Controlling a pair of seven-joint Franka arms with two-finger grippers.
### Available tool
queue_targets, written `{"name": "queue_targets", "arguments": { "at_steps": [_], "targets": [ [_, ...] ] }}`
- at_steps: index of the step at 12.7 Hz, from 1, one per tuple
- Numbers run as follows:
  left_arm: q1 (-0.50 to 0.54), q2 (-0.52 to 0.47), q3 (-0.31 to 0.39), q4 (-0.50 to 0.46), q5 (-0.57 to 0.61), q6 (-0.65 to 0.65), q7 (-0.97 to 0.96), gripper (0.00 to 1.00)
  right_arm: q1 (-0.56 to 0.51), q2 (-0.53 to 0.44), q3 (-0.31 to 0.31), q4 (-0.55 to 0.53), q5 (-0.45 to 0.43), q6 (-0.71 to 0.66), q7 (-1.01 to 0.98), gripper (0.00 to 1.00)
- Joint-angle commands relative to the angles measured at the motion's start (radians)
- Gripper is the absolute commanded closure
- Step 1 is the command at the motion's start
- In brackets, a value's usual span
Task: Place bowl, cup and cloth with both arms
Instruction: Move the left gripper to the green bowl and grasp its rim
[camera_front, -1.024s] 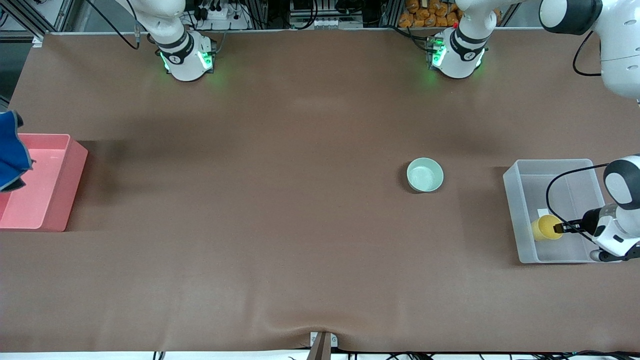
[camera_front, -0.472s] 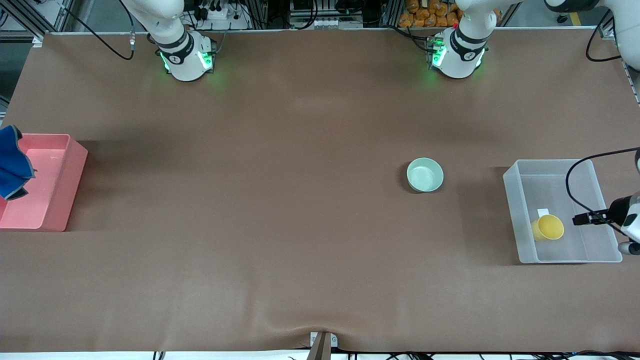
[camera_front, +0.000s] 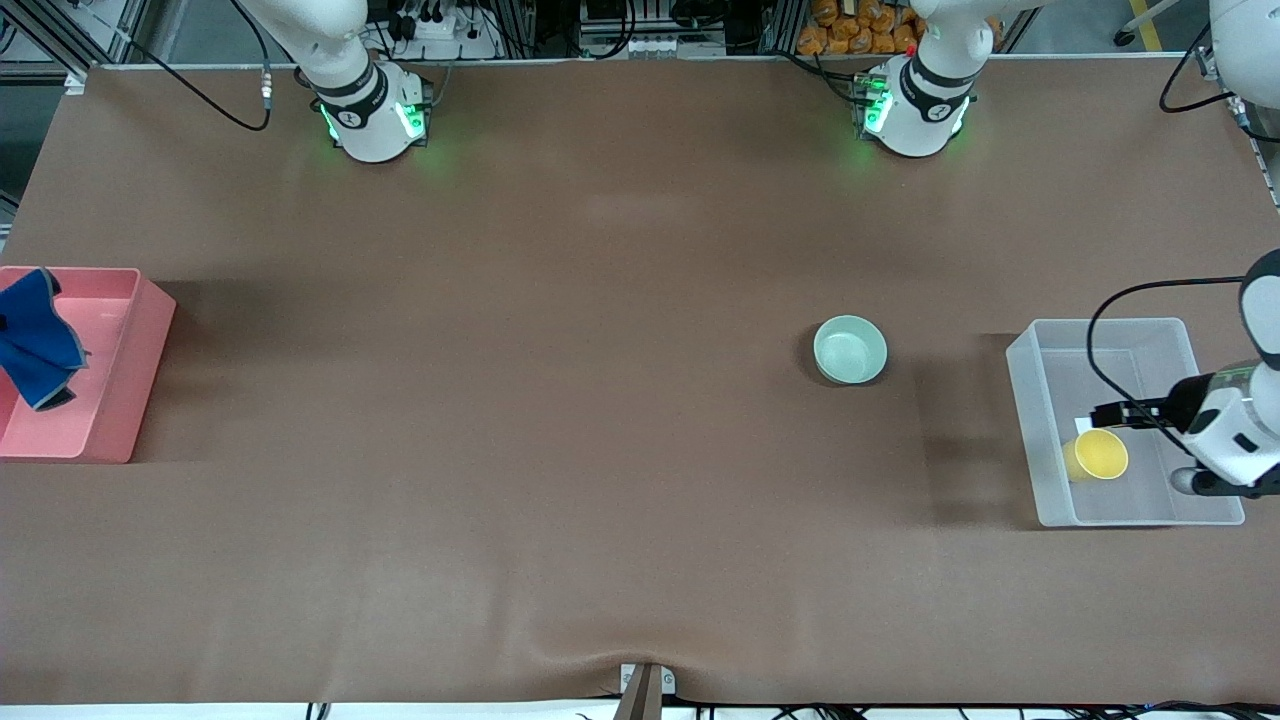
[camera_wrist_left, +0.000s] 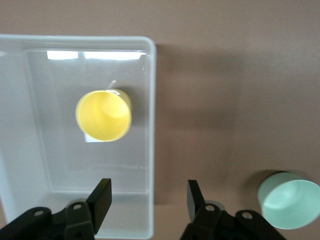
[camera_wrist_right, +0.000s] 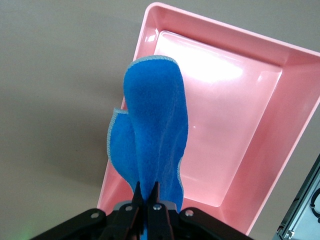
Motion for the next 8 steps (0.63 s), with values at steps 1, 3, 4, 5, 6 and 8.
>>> {"name": "queue_targets", "arguments": {
  "at_steps": [1,3,4,5,6,8],
  "targets": [
    [0.005,-0.065,-0.071,-0.087,0.027,-0.007,-0.119,0.31,-0.026,0.011,0.023,-0.008,0.003,0.022,-0.019,1.00],
    [0.005,-0.089,-0.123,-0.147,0.032,0.000,-0.175,0.29,-0.027,0.028,0.023,-0.008,0.003,0.042,-0.022,1.00],
    [-0.002,-0.095,-0.137,-0.168,0.032,0.006,-0.197,0.27,-0.027,0.030,0.023,-0.008,0.003,0.043,-0.025,1.00],
    [-0.024,-0.108,-0.140,-0.210,0.038,0.034,-0.233,0.25,-0.029,0.041,0.023,-0.008,0.003,0.048,-0.025,1.00],
    [-0.052,-0.124,-0.142,-0.251,0.059,0.072,-0.287,0.22,-0.040,0.053,0.023,-0.008,0.003,0.065,-0.028,1.00],
    [-0.115,-0.133,-0.145,-0.317,0.075,0.112,-0.382,0.18,-0.044,0.082,0.023,-0.006,0.003,0.097,-0.057,1.00]
  ]
}}
